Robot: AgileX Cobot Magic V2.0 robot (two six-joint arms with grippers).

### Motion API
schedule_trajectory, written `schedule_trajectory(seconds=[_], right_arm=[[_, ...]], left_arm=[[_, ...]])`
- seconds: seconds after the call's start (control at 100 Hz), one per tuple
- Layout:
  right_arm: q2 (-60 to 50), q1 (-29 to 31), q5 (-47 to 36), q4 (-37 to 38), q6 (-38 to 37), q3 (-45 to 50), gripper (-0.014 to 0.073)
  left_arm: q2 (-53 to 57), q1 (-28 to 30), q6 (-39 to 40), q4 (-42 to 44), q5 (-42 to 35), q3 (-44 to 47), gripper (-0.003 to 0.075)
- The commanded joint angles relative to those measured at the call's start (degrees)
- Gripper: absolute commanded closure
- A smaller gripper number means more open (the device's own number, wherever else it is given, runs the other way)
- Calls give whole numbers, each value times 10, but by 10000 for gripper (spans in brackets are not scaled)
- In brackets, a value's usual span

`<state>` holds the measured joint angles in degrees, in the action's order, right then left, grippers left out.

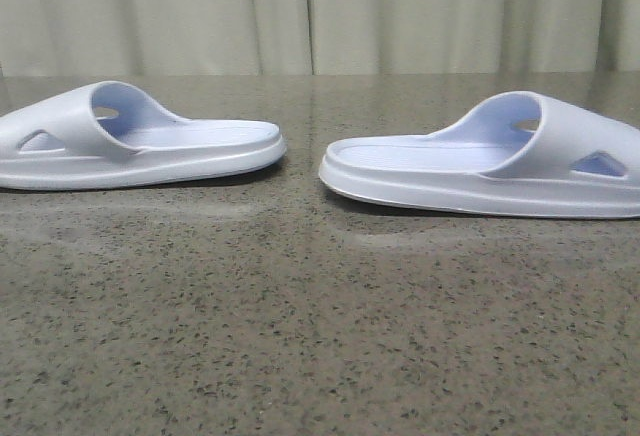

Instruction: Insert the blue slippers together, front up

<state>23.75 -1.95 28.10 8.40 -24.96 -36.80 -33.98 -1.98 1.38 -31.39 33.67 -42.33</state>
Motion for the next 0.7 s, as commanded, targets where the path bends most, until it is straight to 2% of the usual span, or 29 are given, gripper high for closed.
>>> schedule_trajectory(seconds=[0.0, 0.08, 0.14, 0.28, 0.35, 0.42, 0.49, 0.54, 0.69], right_arm=[[13, 4, -38, -5, -1, -21, 647], [13, 4, -41, -5, -1, -21, 596], [13, 4, -43, -5, -1, -21, 547], [13, 4, -46, -5, -1, -21, 407], [13, 4, -46, -5, -1, -21, 299], [13, 4, -47, -5, -1, -21, 181], [13, 4, -47, -5, -1, -21, 99], [13, 4, -47, -5, -1, -21, 74], [13, 4, -46, -7, -1, -21, 74]], left_arm=[[-10, 1, 1, -10, -29, -20, 636], [-13, 1, 1, -10, -29, -20, 559], [-14, 1, 1, -10, -29, -20, 466], [-14, 1, 1, -10, -30, -20, 180], [-15, 1, 1, -8, -30, -20, 91], [-15, 1, 1, 0, -30, -20, 74], [-15, 1, 1, 12, -30, -20, 74], [-15, 1, 1, 13, -33, -20, 74], [-15, 1, 13, 13, -39, -7, 74]])
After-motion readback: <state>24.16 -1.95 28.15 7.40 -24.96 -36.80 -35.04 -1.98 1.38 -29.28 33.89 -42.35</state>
